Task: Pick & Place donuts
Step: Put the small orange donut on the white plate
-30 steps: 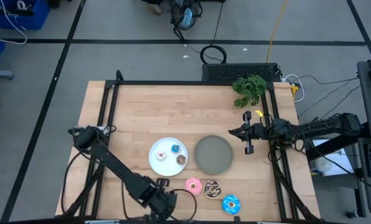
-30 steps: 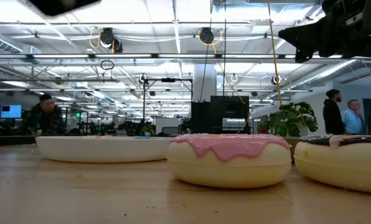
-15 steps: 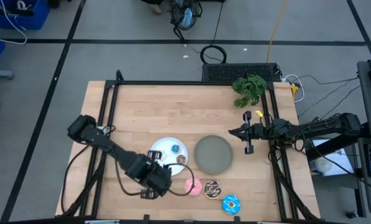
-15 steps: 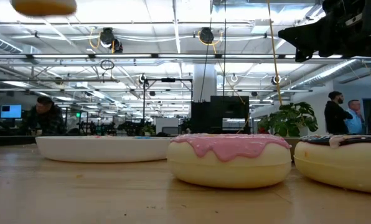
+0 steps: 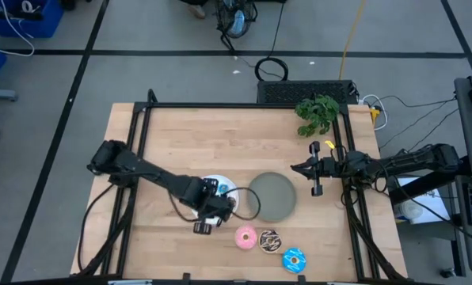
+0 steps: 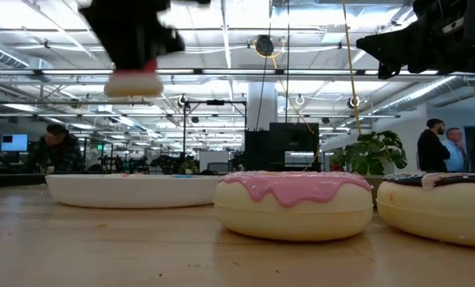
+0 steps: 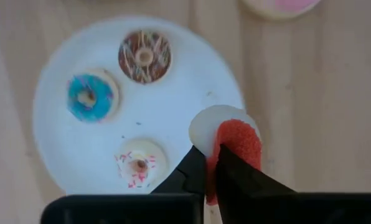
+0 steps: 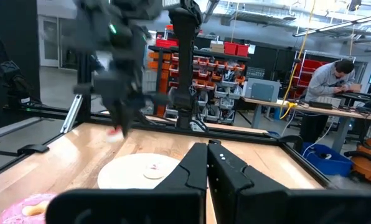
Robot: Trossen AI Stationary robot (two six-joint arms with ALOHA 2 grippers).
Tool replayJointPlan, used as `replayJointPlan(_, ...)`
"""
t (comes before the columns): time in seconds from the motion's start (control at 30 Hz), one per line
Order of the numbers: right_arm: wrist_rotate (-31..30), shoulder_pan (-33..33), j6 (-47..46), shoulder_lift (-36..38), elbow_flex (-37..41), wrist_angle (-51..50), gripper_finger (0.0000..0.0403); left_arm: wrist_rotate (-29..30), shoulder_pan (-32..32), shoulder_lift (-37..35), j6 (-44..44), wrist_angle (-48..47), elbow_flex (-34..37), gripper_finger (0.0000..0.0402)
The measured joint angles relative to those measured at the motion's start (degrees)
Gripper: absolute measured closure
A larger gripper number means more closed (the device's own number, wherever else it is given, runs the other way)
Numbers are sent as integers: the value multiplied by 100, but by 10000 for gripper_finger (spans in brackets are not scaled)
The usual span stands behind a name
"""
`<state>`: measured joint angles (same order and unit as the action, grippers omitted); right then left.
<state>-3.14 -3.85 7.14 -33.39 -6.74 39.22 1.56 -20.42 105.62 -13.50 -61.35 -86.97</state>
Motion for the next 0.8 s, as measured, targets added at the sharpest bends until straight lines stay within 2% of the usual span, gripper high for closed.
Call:
replayJointPlan(0.17,0,1,6,0,0,1,403,-421,228,0,33,814,890,393)
replayJointPlan(0.4,0,0,115,-2,1,114,403,-616,351,2,23,1668,1753,361)
replayJointPlan(0.63,0,0,111,-2,1,129,403,-783,399,1,-59,2145,1993,358)
replayJointPlan(0.8,0,0,109,-2,0,129,403,-862,394,0,-54,2212,1990,310)
